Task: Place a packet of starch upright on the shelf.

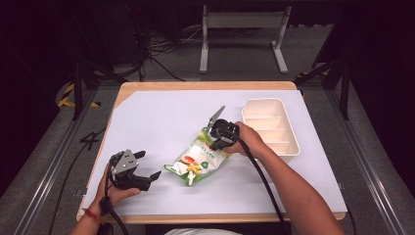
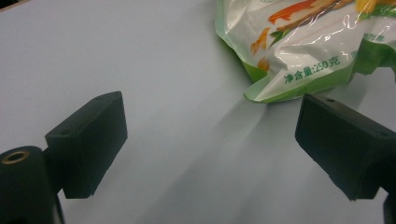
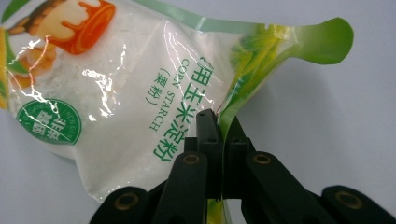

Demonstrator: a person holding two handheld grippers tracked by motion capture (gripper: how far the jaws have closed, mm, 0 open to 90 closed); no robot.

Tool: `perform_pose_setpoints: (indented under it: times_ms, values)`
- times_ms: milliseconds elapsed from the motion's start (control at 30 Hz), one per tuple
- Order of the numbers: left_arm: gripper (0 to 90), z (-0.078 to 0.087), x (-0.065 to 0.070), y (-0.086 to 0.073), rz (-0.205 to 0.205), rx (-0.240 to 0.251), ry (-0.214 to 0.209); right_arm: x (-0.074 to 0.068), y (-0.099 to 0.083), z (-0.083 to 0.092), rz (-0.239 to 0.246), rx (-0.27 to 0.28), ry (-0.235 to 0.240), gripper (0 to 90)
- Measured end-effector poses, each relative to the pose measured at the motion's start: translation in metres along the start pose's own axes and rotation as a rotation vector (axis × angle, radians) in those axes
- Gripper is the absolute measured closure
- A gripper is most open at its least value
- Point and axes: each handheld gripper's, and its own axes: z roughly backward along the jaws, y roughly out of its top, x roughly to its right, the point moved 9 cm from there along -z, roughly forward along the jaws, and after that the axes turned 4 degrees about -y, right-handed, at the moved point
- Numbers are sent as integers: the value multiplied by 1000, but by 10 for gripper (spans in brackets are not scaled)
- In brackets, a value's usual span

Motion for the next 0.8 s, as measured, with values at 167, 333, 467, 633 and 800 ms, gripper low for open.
perform_pose_setpoints:
  times_ms: [167,333,467,633,800]
  values:
    - [102,0,1,1,-2,4,-1,-2,6,11,23,36,3,886]
    - [101,0,0,0,4,6,-3,-7,16,27,34,106,20,887]
    - [97,2,-2,0,10,8,8,-10,25,39,53,123,0,889]
    - [92,3,-5,-2,19,7,19,-9,31,50,71,136,-25,890]
    - [93,3,-5,-1,11,7,21,-8,37,69,136,147,-88,891]
